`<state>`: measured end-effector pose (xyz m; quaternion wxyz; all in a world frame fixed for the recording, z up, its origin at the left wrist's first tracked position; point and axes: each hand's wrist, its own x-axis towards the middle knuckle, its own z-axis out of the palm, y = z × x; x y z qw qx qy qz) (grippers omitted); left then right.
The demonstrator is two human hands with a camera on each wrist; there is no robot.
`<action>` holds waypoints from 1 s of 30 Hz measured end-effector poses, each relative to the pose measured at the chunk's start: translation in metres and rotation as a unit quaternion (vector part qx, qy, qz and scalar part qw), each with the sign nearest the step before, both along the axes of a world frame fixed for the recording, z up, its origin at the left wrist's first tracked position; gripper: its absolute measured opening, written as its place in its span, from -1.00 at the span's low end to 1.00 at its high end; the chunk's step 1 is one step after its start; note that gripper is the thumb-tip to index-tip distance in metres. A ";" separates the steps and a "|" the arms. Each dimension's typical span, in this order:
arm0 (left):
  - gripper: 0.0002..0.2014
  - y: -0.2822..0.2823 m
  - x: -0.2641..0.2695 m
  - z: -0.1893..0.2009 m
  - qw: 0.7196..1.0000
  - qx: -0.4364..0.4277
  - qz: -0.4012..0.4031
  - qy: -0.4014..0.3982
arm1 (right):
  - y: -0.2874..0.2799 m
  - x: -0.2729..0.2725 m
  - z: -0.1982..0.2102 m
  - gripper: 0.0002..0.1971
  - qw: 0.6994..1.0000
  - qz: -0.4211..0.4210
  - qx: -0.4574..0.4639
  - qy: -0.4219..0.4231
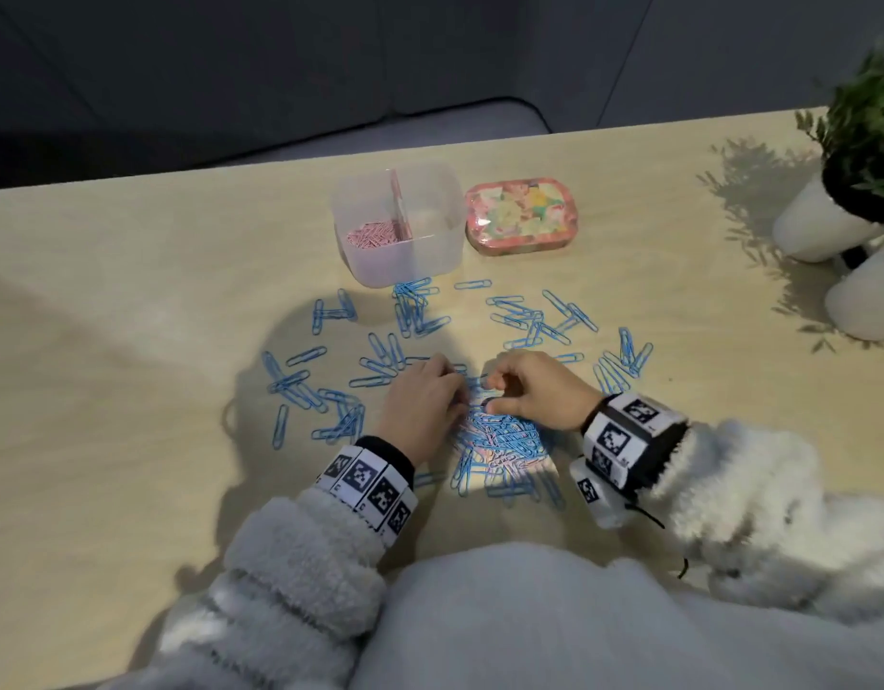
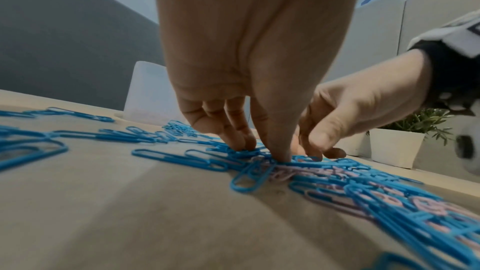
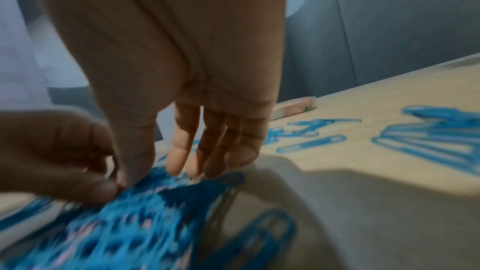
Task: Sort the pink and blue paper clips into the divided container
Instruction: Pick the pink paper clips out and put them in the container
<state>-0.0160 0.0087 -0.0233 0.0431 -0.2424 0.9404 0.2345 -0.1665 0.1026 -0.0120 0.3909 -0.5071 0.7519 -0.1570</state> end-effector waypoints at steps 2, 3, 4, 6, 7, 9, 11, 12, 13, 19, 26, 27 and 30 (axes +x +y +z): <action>-0.85 -0.001 0.002 -0.002 1.000 -0.013 0.004 0.004 | 0.001 0.008 -0.002 -0.83 0.997 0.029 -0.010 0.068; -0.86 -0.002 0.004 -0.003 1.000 -0.021 0.010 0.012 | 0.002 0.009 -0.002 -0.86 0.995 0.038 -0.018 0.087; -0.86 -0.005 0.006 -0.003 0.999 -0.025 0.018 0.021 | 0.002 0.008 -0.003 -0.87 0.994 0.043 -0.022 0.096; -0.86 -0.011 0.011 -0.001 0.998 -0.019 0.037 0.039 | 0.005 0.001 -0.003 -0.85 0.995 0.028 -0.011 0.093; -0.88 -0.015 0.013 0.000 0.998 -0.006 0.049 0.046 | 0.007 -0.005 -0.002 -0.84 0.996 0.014 0.000 0.086; -0.92 -0.023 0.018 0.003 0.995 0.026 0.078 0.062 | 0.010 -0.015 0.001 -0.78 0.996 -0.013 0.019 0.087; -0.92 -0.032 0.022 0.004 0.988 0.052 0.117 0.083 | 0.013 -0.020 0.006 -0.79 0.993 -0.032 0.020 0.108; -0.90 -0.036 0.024 0.004 0.984 0.066 0.140 0.092 | 0.013 -0.020 0.008 -0.82 0.992 -0.044 0.011 0.117; -0.88 -0.040 0.026 0.004 0.979 0.081 0.161 0.096 | 0.012 -0.020 0.008 -0.87 0.991 -0.054 -0.005 0.121; -0.87 -0.046 0.028 0.007 0.957 0.179 0.210 0.088 | -0.012 -0.001 -0.006 -0.57 0.992 0.007 -0.023 0.125; -0.80 -0.043 0.022 0.007 0.987 -0.002 0.140 0.074 | -0.010 -0.001 -0.005 -0.80 0.997 -0.010 -0.013 0.079; -0.81 -0.038 0.017 0.006 0.993 -0.006 0.104 0.059 | -0.007 -0.005 -0.005 -0.70 0.998 -0.025 -0.019 0.063; -0.81 -0.026 0.006 0.001 0.998 -0.020 0.049 0.013 | -0.001 -0.017 0.000 -0.76 0.995 -0.093 -0.034 0.021</action>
